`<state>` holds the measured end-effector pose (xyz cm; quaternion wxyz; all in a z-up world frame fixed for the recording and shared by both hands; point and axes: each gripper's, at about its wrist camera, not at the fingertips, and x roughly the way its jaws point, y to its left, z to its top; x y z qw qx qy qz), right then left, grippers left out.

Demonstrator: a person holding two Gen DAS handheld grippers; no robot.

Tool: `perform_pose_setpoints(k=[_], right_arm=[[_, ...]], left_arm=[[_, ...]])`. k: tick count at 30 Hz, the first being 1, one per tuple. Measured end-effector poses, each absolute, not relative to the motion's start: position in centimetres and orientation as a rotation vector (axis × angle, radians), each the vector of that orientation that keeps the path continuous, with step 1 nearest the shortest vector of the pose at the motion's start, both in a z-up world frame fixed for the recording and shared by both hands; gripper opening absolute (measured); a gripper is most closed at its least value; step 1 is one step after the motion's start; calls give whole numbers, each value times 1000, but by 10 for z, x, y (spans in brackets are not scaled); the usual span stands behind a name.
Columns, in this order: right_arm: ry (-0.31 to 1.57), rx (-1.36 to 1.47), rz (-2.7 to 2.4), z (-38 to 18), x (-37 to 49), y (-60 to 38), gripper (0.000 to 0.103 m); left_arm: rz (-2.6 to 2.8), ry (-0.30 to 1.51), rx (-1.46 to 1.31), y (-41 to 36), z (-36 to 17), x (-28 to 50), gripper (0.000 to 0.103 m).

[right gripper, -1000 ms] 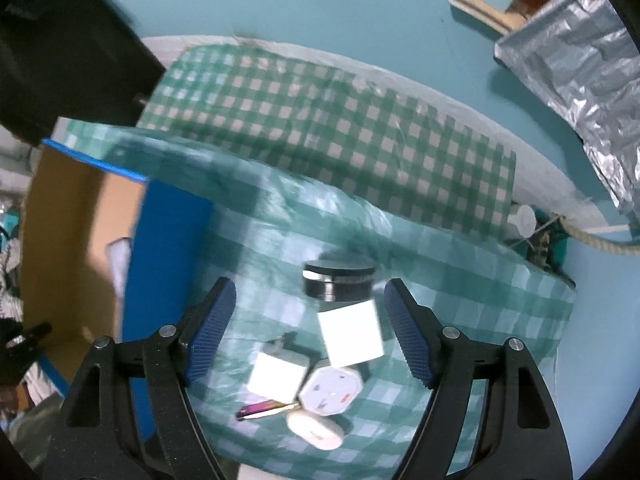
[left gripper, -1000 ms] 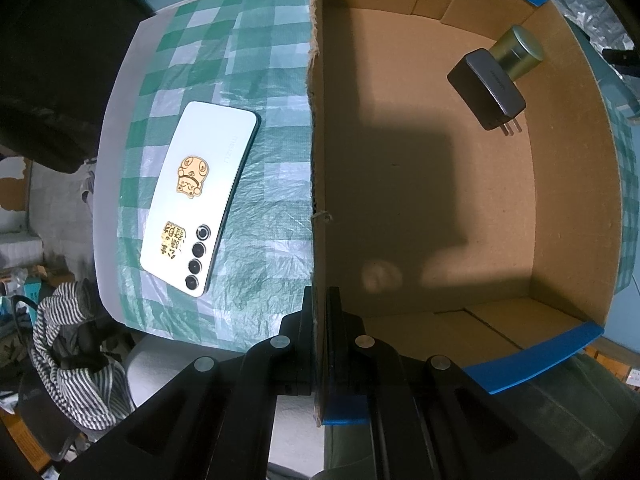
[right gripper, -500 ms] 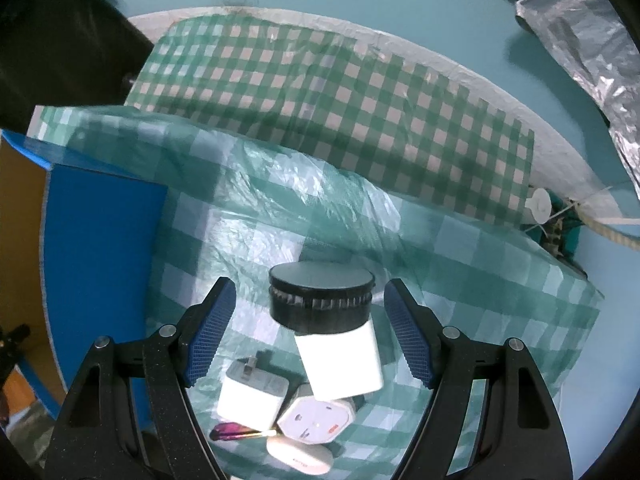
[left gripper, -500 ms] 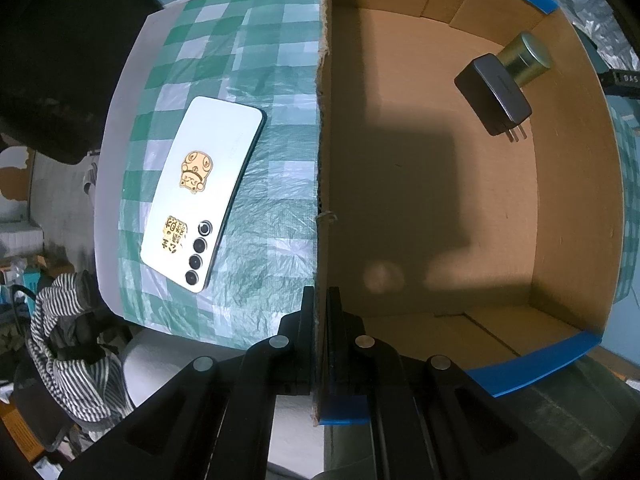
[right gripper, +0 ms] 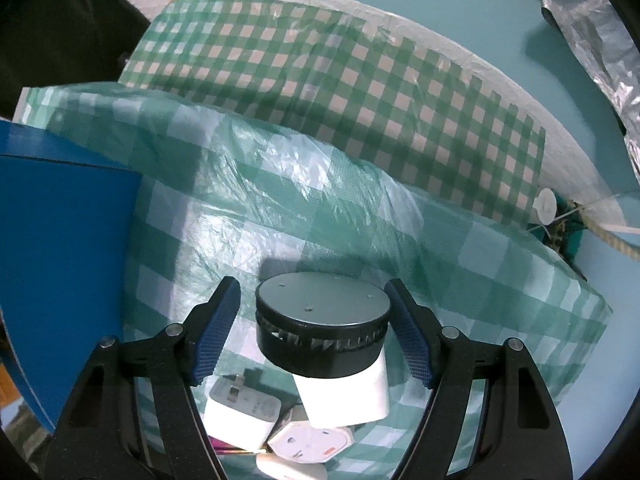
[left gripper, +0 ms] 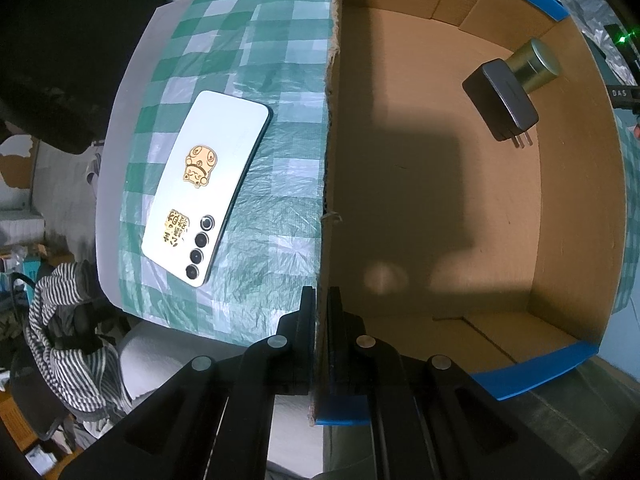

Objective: Organize rigid objects
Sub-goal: 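Move the right tool to the black round container and grasp it, then carry the black container into the box and release it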

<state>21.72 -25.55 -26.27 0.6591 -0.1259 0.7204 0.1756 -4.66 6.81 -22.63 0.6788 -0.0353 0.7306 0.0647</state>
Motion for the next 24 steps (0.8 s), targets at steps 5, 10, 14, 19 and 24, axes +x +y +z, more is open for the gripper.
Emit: perform_pose_setpoints(k=[5,10,14,19,24], right_arm=[[1639,-243,377,-268,219,-261,62],[1639,-239,371,-268,217,-263,62],[1633,-243,364,-267,214,-263,62],[1619,-245,363,-261,209,-259,62],[1595,-220,374,-244,203,-253,62]], left_arm=[[145,1639,-80,68,-226,-48,5],[143,1640,-76,67,-226,-51,5],[139,1640,-73,67,-226,-52,5],[129,1640,-63,66,-226,-51,5],[118,1643,-50,64,-228,-51,5]])
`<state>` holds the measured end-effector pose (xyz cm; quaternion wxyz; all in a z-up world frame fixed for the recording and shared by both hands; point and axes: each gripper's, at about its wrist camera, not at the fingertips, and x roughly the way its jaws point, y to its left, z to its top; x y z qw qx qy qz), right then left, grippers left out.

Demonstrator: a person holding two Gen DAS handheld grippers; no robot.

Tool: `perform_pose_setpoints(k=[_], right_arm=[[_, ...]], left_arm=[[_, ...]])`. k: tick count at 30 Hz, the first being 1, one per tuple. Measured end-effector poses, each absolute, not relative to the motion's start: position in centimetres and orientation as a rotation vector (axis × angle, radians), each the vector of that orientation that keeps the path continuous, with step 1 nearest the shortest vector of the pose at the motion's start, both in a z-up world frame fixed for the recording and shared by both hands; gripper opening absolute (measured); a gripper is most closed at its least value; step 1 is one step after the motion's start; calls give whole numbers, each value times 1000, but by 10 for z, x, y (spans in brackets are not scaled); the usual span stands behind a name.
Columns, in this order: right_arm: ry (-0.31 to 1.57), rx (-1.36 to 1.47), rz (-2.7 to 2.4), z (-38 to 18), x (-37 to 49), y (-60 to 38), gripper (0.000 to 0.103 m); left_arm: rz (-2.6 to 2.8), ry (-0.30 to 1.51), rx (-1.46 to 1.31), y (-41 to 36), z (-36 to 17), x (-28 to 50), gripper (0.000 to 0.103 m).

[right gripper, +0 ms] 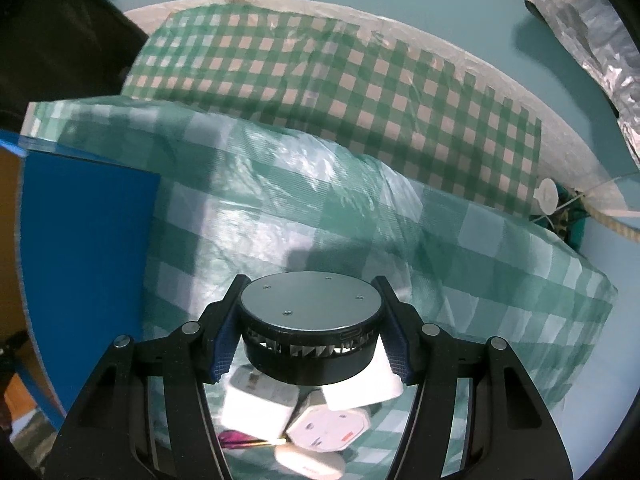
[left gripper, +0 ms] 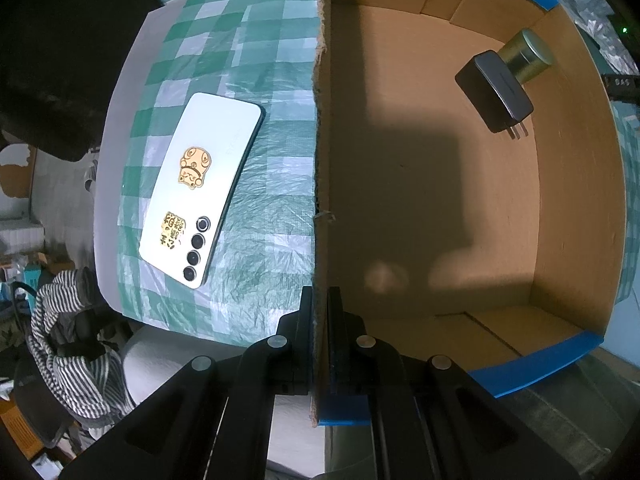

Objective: Organize rigid objects
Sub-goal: 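Carry the black container into the box and release it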

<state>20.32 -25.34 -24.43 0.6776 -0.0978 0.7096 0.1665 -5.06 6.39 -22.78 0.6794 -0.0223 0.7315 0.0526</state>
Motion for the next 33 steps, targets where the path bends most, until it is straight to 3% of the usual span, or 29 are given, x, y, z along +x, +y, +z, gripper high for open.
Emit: perform_pose_setpoints(k=[16,33], right_arm=[[1500,-199,473,-164,166,-221,62],[1437,-242,629,-124,130,-167,62]], left_arm=[[83,1650,-20,57,-228,-49,5],[52,1656,-12,60,-229,-49,5]])
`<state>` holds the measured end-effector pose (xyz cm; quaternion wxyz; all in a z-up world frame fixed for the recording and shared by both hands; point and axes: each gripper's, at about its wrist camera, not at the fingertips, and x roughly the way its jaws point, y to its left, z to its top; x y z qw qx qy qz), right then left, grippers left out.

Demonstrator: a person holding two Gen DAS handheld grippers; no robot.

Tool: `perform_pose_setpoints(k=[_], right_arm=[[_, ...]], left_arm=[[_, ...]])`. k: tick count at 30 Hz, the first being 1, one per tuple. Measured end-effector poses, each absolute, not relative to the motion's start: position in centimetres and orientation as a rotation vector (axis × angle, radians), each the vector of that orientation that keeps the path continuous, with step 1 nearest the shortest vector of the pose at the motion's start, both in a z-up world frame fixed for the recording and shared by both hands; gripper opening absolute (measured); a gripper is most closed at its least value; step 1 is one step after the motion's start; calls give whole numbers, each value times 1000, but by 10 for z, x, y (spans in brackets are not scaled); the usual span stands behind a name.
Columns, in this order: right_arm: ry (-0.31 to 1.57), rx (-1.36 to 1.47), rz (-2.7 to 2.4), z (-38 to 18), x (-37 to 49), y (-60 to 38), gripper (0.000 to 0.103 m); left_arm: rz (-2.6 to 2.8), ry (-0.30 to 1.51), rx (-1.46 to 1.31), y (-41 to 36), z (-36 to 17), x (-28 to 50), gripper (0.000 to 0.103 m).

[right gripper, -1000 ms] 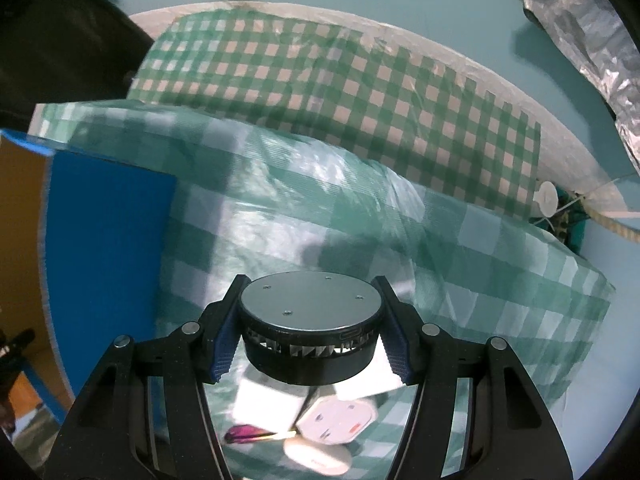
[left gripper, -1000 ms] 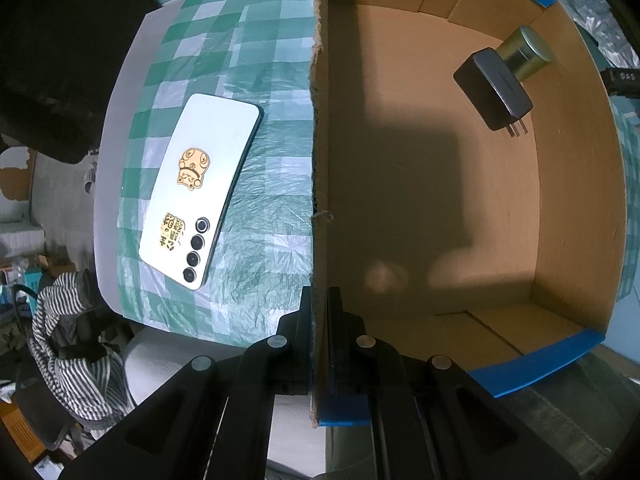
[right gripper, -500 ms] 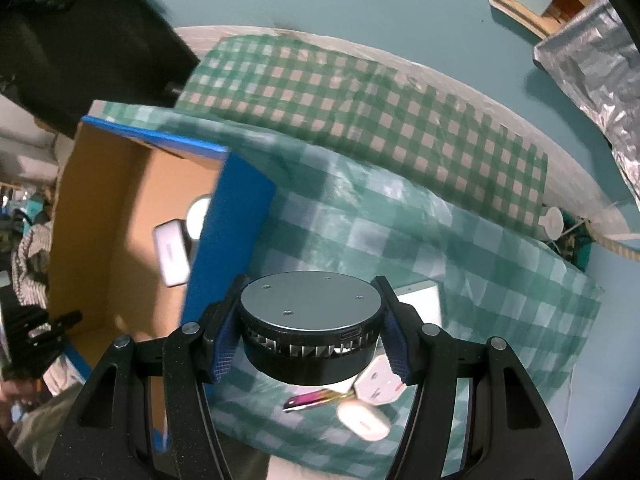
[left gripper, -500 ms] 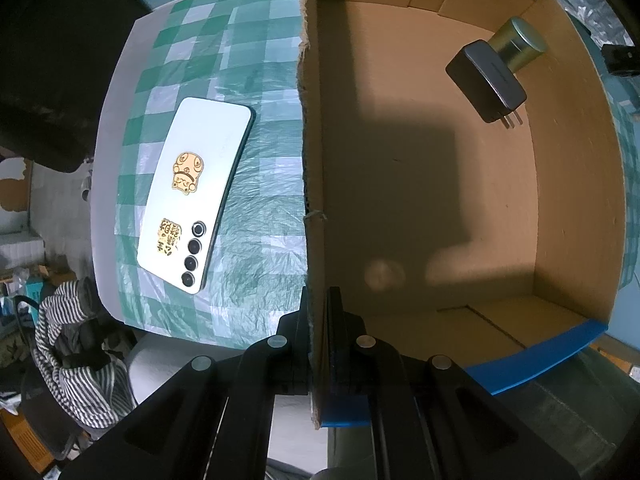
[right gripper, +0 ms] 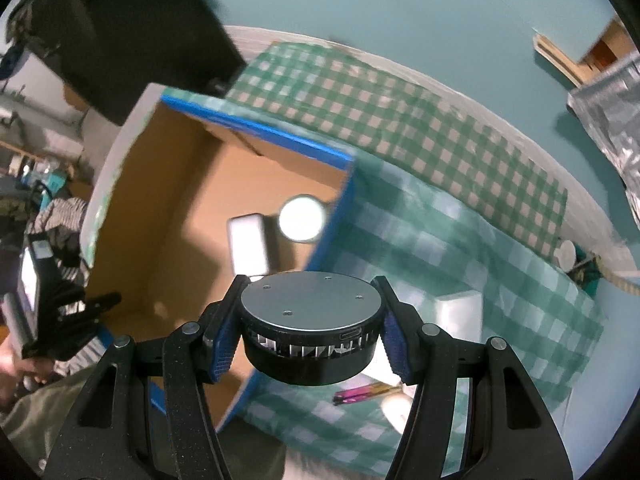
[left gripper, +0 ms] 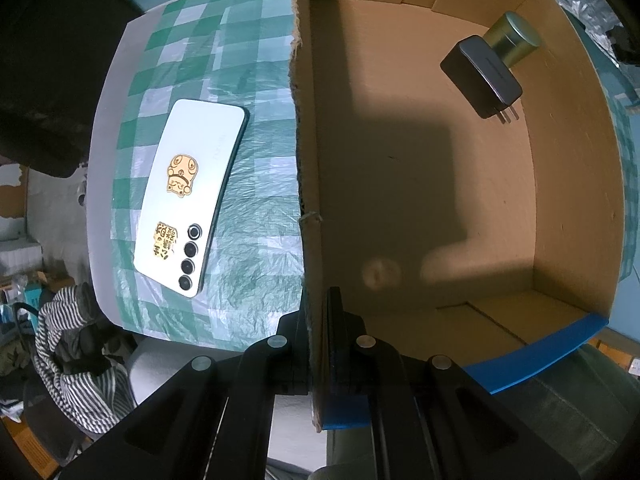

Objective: Organize rigid objects
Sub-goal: 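Carry the black container into the box and release it, then move the right tool back to the items on the tablecloth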

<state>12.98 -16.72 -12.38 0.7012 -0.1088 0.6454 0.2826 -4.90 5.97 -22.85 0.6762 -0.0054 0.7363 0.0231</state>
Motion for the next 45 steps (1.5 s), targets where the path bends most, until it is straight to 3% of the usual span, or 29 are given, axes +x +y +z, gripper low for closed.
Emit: perform_pose_setpoints(k=[25,45], right_arm=[[1437,-596,769,-167,86,-99,62],[1429,-595,750,-171,87,-101,62]], left_arm=[[41,1659,-10,56,-230,-50,5],[34,1665,1,52,-228,-48,5]])
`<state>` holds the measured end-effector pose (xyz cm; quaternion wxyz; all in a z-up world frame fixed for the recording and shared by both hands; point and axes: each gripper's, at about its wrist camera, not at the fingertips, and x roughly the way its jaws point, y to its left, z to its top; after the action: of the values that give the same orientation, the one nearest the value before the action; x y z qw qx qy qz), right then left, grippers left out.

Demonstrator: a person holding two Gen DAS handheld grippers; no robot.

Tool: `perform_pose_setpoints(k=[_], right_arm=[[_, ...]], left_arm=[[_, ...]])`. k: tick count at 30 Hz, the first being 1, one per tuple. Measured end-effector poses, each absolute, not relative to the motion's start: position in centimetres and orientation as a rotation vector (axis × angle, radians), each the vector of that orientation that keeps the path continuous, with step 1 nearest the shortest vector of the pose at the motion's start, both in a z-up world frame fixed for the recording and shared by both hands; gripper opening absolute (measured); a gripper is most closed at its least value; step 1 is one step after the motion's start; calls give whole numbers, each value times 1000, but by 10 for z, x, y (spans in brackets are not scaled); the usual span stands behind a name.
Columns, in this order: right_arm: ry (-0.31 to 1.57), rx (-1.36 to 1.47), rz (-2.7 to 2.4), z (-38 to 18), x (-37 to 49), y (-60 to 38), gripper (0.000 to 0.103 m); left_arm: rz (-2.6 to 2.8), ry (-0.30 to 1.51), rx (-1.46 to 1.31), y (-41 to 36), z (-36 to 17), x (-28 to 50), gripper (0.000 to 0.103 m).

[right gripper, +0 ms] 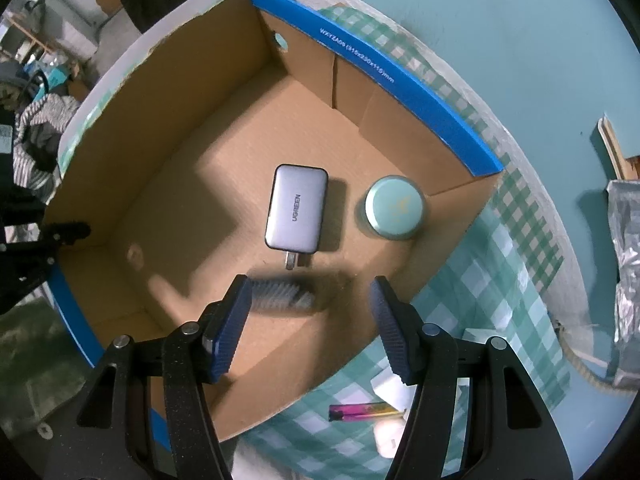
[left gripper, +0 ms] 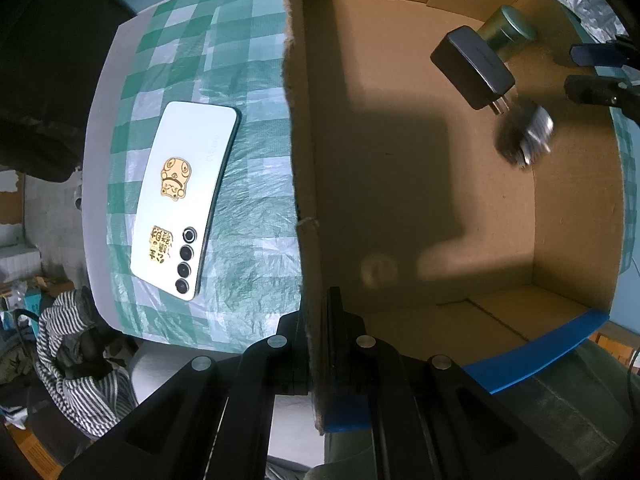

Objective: Organize rigid objects
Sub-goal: 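Move the right tool back to the items on the tablecloth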

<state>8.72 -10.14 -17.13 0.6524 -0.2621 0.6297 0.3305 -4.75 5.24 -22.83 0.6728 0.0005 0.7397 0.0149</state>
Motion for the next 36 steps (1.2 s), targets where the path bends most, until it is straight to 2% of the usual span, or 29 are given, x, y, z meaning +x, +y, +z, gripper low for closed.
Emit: perform_pose_setpoints(k=[26,36], right_arm=[[1328,-403,688,-106,98,-140,62],[1323,-341,619,-97,101,-177,62]], left_arm=[[37,1673,11,48,-228,-44,5],[38,1675,23,47,-228,-45,5]])
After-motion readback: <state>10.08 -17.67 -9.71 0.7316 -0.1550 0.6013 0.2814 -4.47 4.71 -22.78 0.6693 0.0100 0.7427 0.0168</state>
